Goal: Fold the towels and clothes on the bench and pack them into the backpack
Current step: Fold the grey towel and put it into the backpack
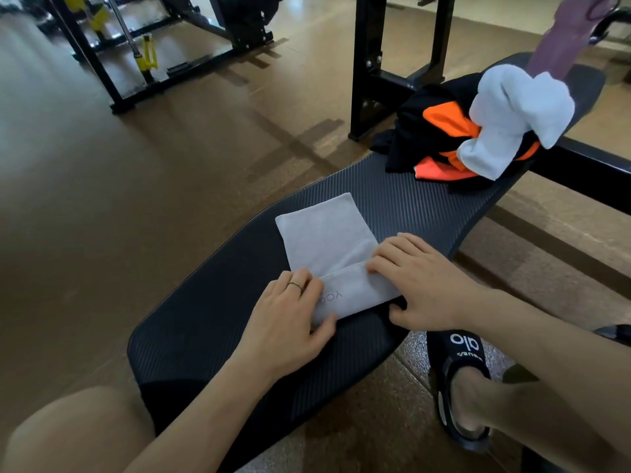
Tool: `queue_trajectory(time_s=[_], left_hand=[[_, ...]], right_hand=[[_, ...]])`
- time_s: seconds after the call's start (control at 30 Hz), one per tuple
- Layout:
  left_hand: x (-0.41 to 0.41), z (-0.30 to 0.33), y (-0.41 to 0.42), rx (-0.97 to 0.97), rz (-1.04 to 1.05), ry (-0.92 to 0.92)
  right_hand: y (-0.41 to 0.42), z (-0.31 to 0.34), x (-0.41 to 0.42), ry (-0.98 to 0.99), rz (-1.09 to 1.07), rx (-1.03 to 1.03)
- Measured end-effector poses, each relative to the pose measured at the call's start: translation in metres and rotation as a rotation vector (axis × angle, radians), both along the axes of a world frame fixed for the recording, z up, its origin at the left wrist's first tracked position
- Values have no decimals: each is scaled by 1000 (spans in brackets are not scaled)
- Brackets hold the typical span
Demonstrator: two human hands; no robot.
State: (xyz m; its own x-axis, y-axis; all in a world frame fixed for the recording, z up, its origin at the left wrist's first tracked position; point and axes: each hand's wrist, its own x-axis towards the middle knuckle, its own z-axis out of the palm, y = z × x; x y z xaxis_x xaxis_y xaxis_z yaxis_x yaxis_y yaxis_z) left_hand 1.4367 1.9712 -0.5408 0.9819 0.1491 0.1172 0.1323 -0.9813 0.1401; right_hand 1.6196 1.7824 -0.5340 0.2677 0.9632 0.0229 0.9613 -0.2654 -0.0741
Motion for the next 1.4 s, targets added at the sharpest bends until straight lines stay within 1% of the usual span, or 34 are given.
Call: queue_trajectory(time_s=[0.07, 0.17, 0.27, 0.33, 0.43, 0.57, 0.7, 0.8, 0.9, 1.0, 1.07, 1.13, 1.17, 1.2, 1.3, 1.33, 1.4], left_hand=[[-1, 0, -2, 37, 5, 49], [1, -1, -2, 49, 59, 17], [4, 0, 2, 27, 76, -25], [6, 4, 6, -75, 112, -73], [11, 12, 17, -299, 221, -120], [19, 13, 29, -553, 324, -113], [28, 8, 35, -680, 415, -68], [33, 4, 39, -706, 473, -42], [35, 1, 40, -690, 498, -43], [36, -1, 41, -674, 492, -67], [36, 0, 42, -673, 479, -87], [36, -2, 42, -617, 428, -86], [35, -2, 41, -555, 395, -73], [35, -2, 39, -464, 359, -55], [35, -1, 37, -75, 264, -31], [36, -2, 38, 18, 242, -48], [37, -3, 38, 113, 179, -114]], right_hand=[[1, -1, 1, 16, 0, -1], [7, -1, 4, 46, -4, 85], [14, 2, 9, 110, -63, 175], [17, 4, 10, 189, -133, 227], [22, 9, 12, 358, -249, 304], [30, 13, 21, 637, -389, 282], [37, 1, 28, 718, -449, 218], [44, -7, 31, 732, -507, 216], [51, -9, 30, 664, -517, 223], [56, -8, 28, 560, -526, 178], [57, -6, 28, 538, -550, 153], [59, -4, 27, 523, -570, 160], [60, -3, 26, 477, -568, 167], [61, -2, 24, 383, -541, 193], [64, -4, 20, -54, -351, 275], [64, -4, 18, -116, -276, 281], [64, -3, 14, -123, -132, 257]])
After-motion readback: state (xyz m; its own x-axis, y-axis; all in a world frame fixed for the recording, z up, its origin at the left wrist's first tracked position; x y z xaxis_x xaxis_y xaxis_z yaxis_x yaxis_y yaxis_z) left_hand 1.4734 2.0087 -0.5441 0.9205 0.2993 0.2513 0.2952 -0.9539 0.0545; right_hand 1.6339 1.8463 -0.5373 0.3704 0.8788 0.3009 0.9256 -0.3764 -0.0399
